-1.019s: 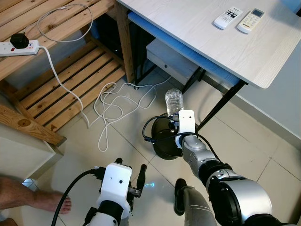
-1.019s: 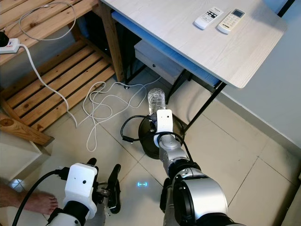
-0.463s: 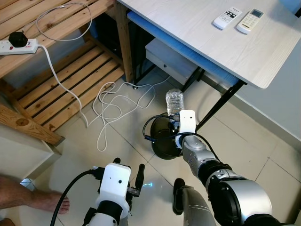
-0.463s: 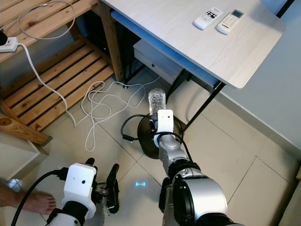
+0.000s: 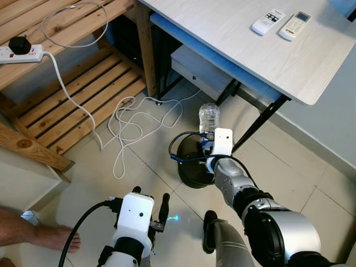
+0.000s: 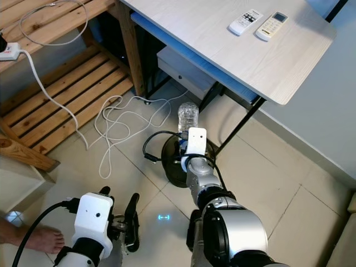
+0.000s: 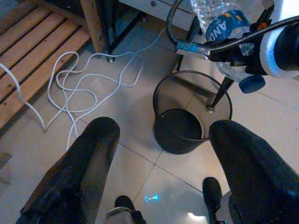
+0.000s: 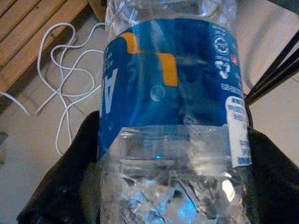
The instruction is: Clean up the room
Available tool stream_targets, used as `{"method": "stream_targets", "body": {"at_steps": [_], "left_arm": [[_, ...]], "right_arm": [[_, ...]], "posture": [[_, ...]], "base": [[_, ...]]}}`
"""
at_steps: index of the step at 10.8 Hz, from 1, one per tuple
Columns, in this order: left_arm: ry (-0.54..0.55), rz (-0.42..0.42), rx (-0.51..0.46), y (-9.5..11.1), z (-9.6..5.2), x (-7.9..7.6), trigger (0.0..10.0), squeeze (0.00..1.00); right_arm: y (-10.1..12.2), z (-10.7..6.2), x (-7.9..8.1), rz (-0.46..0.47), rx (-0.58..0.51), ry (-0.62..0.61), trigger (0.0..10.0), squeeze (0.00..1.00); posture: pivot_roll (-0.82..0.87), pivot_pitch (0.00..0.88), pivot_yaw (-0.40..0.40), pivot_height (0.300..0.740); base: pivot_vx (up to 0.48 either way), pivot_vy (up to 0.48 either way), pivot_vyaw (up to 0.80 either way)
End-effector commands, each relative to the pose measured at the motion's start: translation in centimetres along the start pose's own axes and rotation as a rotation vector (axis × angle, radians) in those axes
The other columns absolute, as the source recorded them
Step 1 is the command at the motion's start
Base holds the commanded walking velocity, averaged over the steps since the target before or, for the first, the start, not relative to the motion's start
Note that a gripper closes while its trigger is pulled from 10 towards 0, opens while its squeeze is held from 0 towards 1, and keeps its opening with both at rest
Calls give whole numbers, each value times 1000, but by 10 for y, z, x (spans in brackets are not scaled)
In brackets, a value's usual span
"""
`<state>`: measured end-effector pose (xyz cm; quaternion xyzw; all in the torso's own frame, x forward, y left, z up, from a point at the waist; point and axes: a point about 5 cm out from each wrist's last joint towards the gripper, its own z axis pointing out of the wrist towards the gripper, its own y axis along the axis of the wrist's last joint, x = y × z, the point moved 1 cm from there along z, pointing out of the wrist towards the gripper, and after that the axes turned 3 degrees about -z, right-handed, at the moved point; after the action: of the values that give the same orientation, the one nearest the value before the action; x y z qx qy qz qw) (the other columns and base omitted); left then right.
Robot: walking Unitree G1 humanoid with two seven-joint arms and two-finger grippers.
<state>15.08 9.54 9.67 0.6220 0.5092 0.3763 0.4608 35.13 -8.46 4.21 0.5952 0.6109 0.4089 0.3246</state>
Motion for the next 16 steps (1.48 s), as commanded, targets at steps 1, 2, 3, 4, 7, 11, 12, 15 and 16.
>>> {"method": "stream_targets", "body": {"at_steps": [1,2,3,4,7,11,12,15,16], "left_arm": [[-105,-63,13,-1,-7,-36,10000,0],[-103,-63,12,-1,-7,-36,10000,0],[-101,-61,10,-1,-6,-36,10000,0],[-101,-60,9,-1,-6,-36,10000,0],[-100,-59,8,-1,-5,-36,10000,0],[-93,-29,-36,1,22,-24,10000,0],[-55,-17,-45,1,32,-11,10000,0],[4,29,-69,2,55,33,10000,0],[10,31,-65,0,58,42,10000,0]], "right_arm": [[0,0,2,17,7,0,10000,1000],[0,0,2,20,5,0,10000,1000],[1,0,2,21,2,0,10000,1000],[2,0,2,23,1,1,10000,1000],[4,1,0,-22,-1,3,10000,1000],[36,3,-11,1,-143,46,10000,0],[50,2,-21,-11,-215,54,10000,0],[59,-19,-97,-30,-379,-51,10000,0],[51,-25,-103,-36,-392,-71,10000,0]], "posture": [[249,344,-37,731],[248,344,-38,731],[248,344,-40,731],[248,345,-41,731],[241,342,-40,731],[167,240,-48,731],[144,192,-49,731],[52,17,-4,731],[32,0,12,731]], "base": [[0,0,0],[0,0,0],[0,0,0],[0,0,0],[0,0,0],[0,0,0],[0,0,0],[0,0,0],[0,0,0]]}}
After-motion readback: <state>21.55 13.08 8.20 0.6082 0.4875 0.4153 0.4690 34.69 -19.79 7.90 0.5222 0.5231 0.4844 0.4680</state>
